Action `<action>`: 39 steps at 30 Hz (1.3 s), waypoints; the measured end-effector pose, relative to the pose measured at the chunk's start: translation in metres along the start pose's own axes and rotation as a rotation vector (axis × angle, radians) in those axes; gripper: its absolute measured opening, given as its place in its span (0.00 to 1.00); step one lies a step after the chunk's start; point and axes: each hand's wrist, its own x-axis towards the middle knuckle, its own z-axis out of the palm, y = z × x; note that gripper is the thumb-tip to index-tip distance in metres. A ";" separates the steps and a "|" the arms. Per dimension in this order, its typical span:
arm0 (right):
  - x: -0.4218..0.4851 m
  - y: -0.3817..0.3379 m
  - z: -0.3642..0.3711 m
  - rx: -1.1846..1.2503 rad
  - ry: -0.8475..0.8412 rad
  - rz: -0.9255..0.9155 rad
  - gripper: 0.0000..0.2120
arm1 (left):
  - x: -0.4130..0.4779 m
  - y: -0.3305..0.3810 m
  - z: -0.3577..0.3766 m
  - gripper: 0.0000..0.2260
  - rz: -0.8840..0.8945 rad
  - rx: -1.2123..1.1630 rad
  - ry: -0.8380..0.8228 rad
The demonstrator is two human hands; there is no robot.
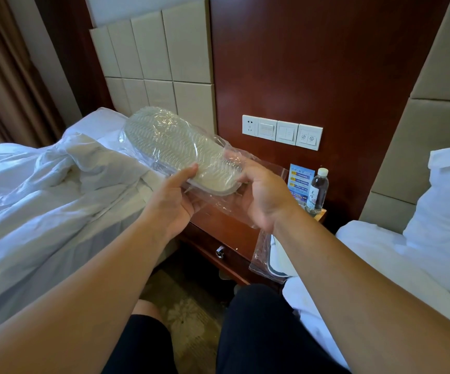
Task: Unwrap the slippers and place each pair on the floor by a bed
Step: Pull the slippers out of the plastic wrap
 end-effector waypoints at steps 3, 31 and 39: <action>0.002 0.007 0.003 -0.277 0.124 -0.094 0.15 | -0.001 0.000 0.003 0.17 -0.014 -0.004 0.036; -0.001 0.003 -0.024 -0.441 0.033 0.018 0.28 | 0.002 0.022 -0.011 0.24 0.096 -0.219 0.458; -0.003 -0.008 -0.022 -0.754 0.011 0.081 0.33 | 0.002 0.024 -0.014 0.25 0.107 -0.198 0.457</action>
